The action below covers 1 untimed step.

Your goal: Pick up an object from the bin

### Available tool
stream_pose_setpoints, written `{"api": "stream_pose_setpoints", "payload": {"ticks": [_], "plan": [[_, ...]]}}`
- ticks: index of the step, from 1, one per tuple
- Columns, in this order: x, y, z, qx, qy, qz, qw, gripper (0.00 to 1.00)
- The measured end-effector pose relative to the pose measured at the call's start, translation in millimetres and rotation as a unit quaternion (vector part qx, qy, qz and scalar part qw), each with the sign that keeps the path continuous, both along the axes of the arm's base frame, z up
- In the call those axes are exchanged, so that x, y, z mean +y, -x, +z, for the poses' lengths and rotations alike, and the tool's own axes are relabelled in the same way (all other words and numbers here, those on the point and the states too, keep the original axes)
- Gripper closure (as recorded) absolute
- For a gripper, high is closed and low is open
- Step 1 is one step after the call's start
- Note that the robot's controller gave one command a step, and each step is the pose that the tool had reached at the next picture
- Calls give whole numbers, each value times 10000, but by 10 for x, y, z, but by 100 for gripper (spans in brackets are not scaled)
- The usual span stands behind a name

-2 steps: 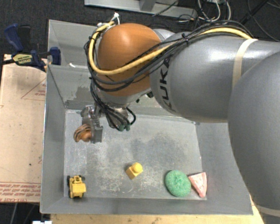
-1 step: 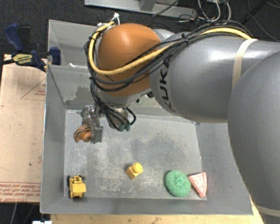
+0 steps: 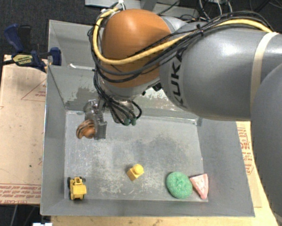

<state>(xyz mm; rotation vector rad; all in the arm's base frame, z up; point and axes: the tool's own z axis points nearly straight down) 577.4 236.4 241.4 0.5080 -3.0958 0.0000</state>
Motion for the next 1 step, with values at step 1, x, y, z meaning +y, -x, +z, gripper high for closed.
{"api": "stream_pose_setpoints", "payload": {"ticks": [1], "plan": [[18, -7, 171, -9, -4, 5, 10000, 100]]}}
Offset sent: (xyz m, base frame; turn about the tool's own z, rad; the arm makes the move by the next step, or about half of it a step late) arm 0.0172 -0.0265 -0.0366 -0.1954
